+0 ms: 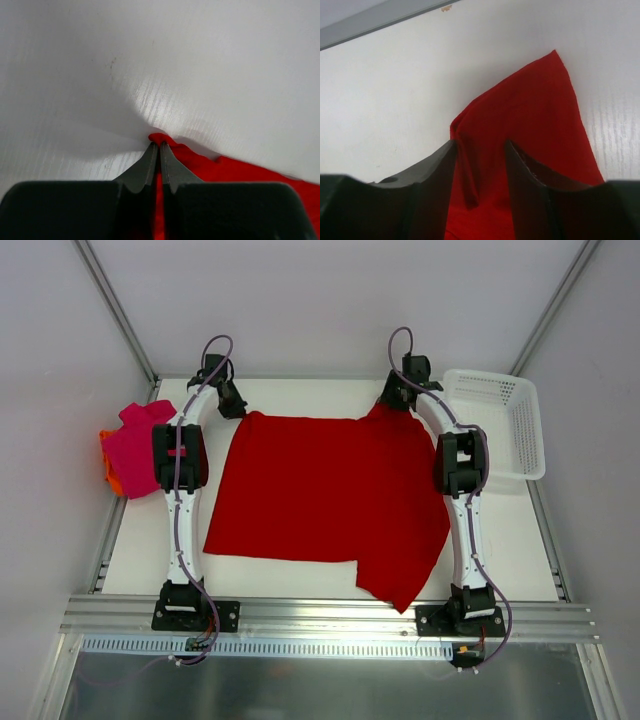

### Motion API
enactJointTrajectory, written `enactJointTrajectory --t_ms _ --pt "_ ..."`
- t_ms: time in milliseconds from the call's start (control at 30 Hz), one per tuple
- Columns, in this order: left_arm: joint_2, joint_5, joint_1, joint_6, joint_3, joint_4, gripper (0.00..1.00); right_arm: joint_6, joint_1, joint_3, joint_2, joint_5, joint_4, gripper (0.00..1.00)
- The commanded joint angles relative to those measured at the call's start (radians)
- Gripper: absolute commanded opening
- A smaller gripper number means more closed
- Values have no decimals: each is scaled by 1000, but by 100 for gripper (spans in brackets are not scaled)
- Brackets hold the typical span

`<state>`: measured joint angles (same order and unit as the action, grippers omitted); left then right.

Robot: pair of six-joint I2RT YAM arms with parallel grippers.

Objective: Fold and stack the t-shirts
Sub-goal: Fold the tshirt

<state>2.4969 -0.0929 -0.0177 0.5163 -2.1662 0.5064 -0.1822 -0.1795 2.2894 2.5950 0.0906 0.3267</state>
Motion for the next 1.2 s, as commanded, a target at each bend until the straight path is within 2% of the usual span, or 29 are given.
enactJointTrajectory --t_ms 0,100,200,233,367,400,433,533,600,733,967,1033,1067,1167 --pt "-67 45 12 -12 31 18 0 1 -5 76 -3 -32 43 46" --pt "-92 62 12 -16 48 18 0 -19 -3 110 19 -8 46 42" --pt "-119 77 12 -19 71 20 0 -25 -9 88 7 -18 26 15" --pt "-125 87 12 -19 75 18 0 -26 -11 79 2 -28 12 2" --pt "-153 87 12 -22 88 18 0 -36 -11 42 -15 -19 -15 2" --pt "-153 87 12 -24 86 17 0 -37 -12 47 -10 0 -15 6" --pt "-155 87 12 -25 86 18 0 -43 -12 50 -9 7 -15 19" --pt "-153 87 12 -27 86 18 0 -53 -12 58 -1 24 -14 40" --pt "-150 87 12 -29 86 18 0 -54 -14 50 -9 29 -12 48" --pt "-147 85 12 -29 86 18 0 -49 -21 22 -35 29 -23 49" --pt "-142 87 12 -27 86 18 0 -97 -35 51 -1 64 -69 49" --pt "-141 88 12 -29 85 18 0 -126 -41 74 16 90 -83 41" --pt "-142 88 12 -33 85 18 0 -134 -44 81 30 93 -90 28" --pt "-145 87 12 -38 83 18 0 -125 -57 81 27 71 -86 6"
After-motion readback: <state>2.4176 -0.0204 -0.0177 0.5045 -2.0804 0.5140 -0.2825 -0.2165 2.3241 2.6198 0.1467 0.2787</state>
